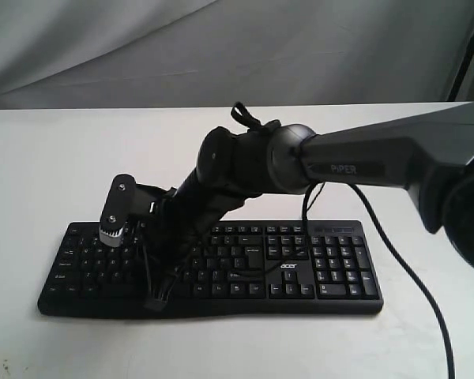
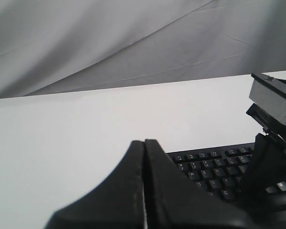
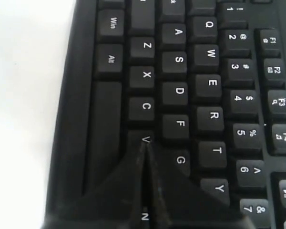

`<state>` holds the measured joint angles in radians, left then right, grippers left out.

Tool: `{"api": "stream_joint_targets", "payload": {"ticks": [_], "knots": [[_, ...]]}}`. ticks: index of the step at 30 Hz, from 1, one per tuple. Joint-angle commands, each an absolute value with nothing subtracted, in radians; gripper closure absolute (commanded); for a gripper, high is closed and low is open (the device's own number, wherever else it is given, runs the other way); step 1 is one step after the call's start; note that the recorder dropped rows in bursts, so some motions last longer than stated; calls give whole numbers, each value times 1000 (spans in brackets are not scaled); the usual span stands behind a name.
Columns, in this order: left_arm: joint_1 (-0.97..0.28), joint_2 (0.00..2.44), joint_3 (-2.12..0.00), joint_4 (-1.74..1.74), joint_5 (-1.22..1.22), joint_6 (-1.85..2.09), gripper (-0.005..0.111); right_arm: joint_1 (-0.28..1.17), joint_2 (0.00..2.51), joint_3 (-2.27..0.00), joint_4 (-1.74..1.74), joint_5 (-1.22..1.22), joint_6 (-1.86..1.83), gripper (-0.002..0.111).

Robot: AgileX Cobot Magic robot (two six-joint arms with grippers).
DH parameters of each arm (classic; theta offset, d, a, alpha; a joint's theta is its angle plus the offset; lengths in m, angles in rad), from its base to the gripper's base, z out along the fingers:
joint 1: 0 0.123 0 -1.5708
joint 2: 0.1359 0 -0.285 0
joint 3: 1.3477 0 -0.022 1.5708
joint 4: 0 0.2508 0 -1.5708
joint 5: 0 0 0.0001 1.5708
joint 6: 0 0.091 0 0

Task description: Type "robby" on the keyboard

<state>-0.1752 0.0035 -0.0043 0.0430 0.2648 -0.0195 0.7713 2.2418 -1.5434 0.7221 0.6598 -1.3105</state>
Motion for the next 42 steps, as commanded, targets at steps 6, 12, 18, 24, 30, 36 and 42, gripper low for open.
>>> {"api": "stream_joint_targets", "payload": {"ticks": [6,12,18,24,30,36,42], "knots": [[-181,0,0,48,259,-22,107,768,2182,-1545,707,656,-1305,108],[-181,0,0,48,259,-22,107,768,2173,-1544,702,654,-1305,108],[-181,0,0,48,259,-22,107,768,2202,-1544,705,659,-1305,108],[-181,0,0,48,259,-22,107,768,2214,-1544,709,666,-1305,108],[-181,0,0,48,259,-22,107,768,2221,-1544,709,670,-1305,108],[-181,0,0,48,259,-22,107,768,2238,-1544,709,682,-1303,108],[-181,0,0,48,259,-22,107,768,2180,-1544,704,659,-1303,108]]}}
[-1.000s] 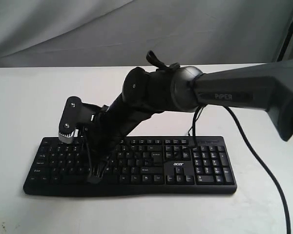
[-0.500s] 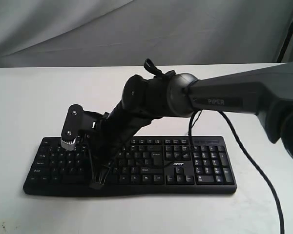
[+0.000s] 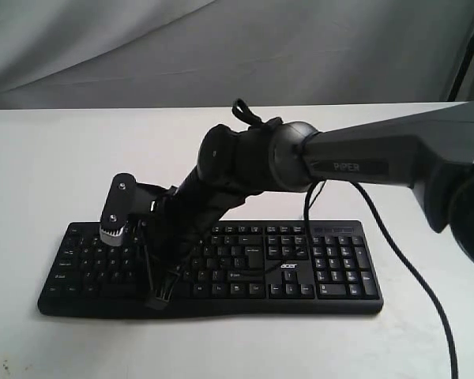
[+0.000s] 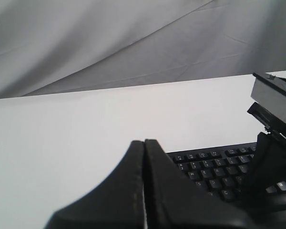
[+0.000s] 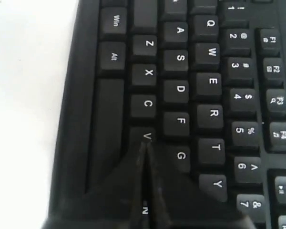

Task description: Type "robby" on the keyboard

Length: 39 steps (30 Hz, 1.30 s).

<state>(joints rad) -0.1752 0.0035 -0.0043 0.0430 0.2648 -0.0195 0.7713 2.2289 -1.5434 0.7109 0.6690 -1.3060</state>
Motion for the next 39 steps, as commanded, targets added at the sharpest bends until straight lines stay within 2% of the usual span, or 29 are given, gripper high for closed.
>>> {"api": "stream_joint_targets", "payload": {"ticks": [1,14,21,39], "knots": [[-181,0,0,48,259,-22,107,768,2176,-1544,700,648,-1303,108],[-181,0,0,48,259,-22,107,721,2207,-1584,648,633,-1260,108],[-181,0,0,48,259,-22,107,714,2265,-1684,663,727,-1274,108],[-181,0,0,48,259,-22,107,709,2299,-1690,657,738,-1271,108]]}}
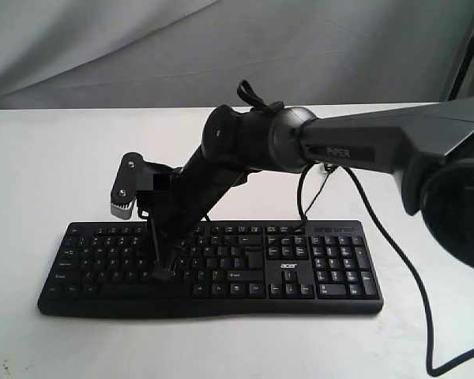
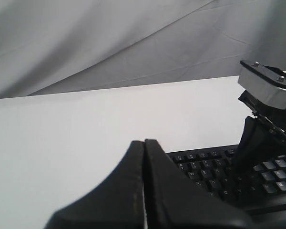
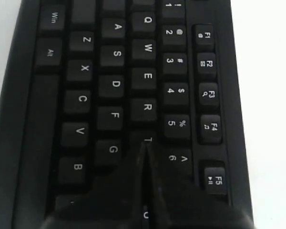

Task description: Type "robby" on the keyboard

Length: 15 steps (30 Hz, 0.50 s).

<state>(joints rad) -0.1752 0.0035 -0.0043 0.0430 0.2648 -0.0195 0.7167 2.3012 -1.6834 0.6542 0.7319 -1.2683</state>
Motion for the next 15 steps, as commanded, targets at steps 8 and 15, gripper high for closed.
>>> {"api": "stream_joint_targets", "payload": {"ticks": [8,15], "knots": [[-181,0,0,48,259,-22,107,709,2299,-1690,655,736,-1269,108],[-181,0,0,48,259,-22,107,709,2317,-1690,657,742,-1267,108]]}}
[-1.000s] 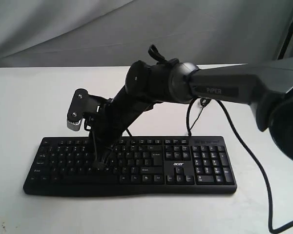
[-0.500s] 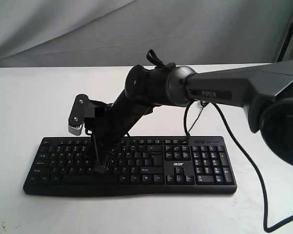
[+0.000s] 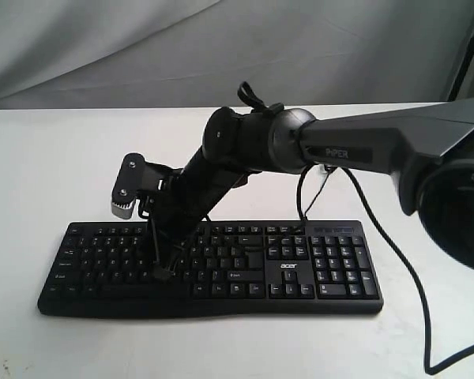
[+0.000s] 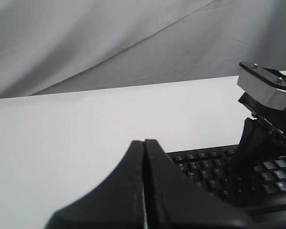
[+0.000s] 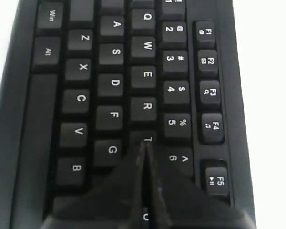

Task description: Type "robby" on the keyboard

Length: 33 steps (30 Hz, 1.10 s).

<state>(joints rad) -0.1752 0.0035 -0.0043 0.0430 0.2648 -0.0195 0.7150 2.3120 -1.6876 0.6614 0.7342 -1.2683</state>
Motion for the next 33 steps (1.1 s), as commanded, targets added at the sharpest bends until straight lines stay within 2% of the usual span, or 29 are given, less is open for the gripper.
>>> {"api": "stream_joint_targets", "payload": {"ticks": [1,13,22,27,33], "knots": [[-181,0,0,48,259,-22,107,709,2302,-1690,654,742,-1264,108],[-181,0,0,48,259,-22,107,711,1926,-1641,489,792,-1079,108],[-181,0,0,48,259,-22,107,718,1473,-1199,523,423,-1068,108],[-181,0,0,48,259,-22,107,687,1171,-931,521,329,-963,108],[-181,0,0,48,259,-22,107,685,907,-811,541,301,-961,108]]}}
